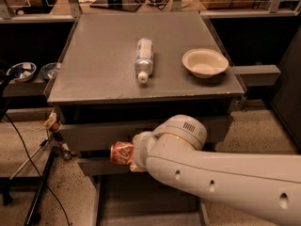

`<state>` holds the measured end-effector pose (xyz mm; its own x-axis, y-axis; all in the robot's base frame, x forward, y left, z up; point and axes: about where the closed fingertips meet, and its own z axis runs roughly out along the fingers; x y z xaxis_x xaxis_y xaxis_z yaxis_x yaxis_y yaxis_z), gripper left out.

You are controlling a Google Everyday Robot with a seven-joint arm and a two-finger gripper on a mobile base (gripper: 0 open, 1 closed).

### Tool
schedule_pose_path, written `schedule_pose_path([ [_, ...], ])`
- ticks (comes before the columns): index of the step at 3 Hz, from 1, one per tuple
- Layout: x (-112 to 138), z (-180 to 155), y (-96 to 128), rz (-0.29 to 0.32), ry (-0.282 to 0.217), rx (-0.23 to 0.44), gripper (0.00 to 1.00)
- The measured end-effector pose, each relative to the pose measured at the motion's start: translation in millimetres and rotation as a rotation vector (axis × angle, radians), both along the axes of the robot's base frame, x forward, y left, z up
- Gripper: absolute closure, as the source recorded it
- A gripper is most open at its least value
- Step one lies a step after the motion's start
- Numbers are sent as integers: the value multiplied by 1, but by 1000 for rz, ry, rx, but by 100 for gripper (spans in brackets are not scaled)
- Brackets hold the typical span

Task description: Pick coke can from bottom drawer and place on counter

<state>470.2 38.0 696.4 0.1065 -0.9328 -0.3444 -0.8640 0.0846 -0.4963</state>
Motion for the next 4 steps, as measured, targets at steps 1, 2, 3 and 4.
schedule_pose_path([
  [1, -2, 0, 0, 12, 0, -5, 100],
  [2, 2, 14, 0, 12, -21, -10, 100],
  [3, 14, 70, 7, 36, -124, -47, 100],
  [4, 21, 109, 13, 61, -191, -74, 100],
])
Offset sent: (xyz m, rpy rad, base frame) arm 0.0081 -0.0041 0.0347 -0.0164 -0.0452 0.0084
